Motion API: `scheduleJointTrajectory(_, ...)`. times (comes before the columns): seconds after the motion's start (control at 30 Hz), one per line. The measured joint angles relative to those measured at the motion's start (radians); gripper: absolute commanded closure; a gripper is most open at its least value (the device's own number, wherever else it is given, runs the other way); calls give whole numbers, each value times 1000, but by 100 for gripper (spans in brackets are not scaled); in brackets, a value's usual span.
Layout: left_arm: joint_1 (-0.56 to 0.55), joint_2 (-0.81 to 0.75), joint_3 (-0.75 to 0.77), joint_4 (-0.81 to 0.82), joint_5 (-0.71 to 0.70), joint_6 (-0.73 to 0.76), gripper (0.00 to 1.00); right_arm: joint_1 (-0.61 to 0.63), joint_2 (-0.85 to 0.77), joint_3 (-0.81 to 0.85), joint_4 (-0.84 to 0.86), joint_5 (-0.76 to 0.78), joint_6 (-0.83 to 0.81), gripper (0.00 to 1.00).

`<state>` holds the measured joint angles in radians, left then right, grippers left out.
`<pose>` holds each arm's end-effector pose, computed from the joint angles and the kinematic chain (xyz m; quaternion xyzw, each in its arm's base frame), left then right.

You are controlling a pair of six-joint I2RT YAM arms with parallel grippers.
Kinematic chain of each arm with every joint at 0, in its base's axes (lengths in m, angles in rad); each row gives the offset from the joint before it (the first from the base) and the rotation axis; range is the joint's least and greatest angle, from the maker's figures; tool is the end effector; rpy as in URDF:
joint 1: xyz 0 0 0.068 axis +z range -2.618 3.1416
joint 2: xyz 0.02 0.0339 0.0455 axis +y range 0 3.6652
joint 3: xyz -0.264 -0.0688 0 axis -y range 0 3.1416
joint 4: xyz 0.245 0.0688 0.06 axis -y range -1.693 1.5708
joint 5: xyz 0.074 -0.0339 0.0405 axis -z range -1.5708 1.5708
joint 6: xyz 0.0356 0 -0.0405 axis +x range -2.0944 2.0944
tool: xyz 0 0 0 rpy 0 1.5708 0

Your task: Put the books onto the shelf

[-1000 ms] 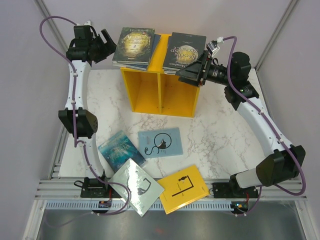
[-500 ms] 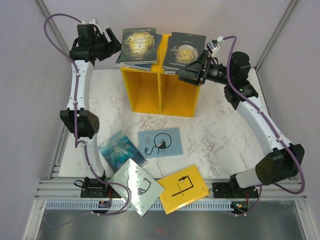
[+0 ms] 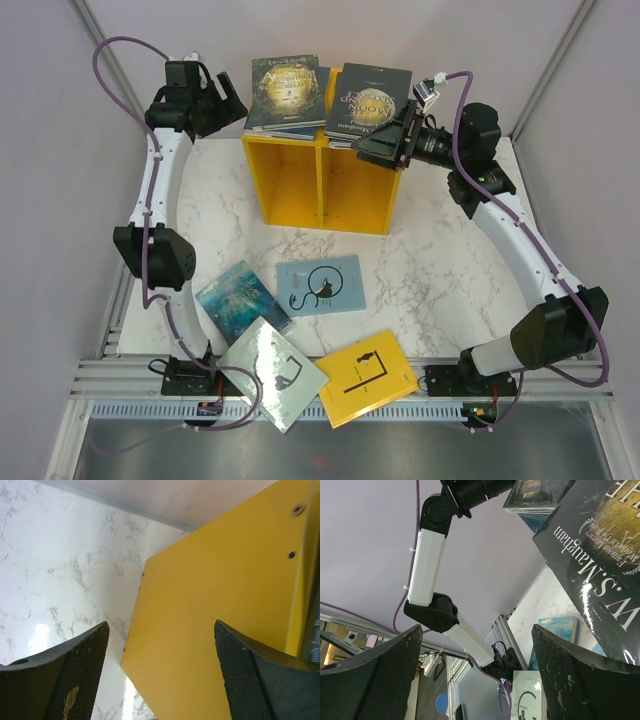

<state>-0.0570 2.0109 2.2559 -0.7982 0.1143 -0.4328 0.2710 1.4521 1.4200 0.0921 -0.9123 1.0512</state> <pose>0.4477 -0.0296 0.4125 -0.1355 0.8618 -0.1663 0.4597 0.3115 0.1158 0.4335 -0.0625 0.6912 0.6396 0.3304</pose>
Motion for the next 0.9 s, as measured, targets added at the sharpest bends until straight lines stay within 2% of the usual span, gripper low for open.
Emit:
scheduleJointTrajectory(0.23,16,-102,-127,-49,-35,1,9,5,-2,5,-26,2,-45,7)
scheduleJointTrajectory(0.33,18,-206,-230,-63,-53,0,6,32,-2,74,-200,52,-185,6)
scheduleJointTrajectory(0.43,18,-343,-371,-68,-63,0,1,120,4,158,-420,136,-361,6)
scheduleJointTrajectory(0.53,18,-478,-504,-92,-61,-6,0,229,4,179,-576,206,-500,6)
scheduleJointTrajectory(0.73,18,-695,-799,-101,-25,-41,0,390,10,47,-711,278,-637,6)
scheduleJointTrajectory(0.9,18,-764,-1018,-114,35,-77,0,488,48,-174,-719,284,-700,7)
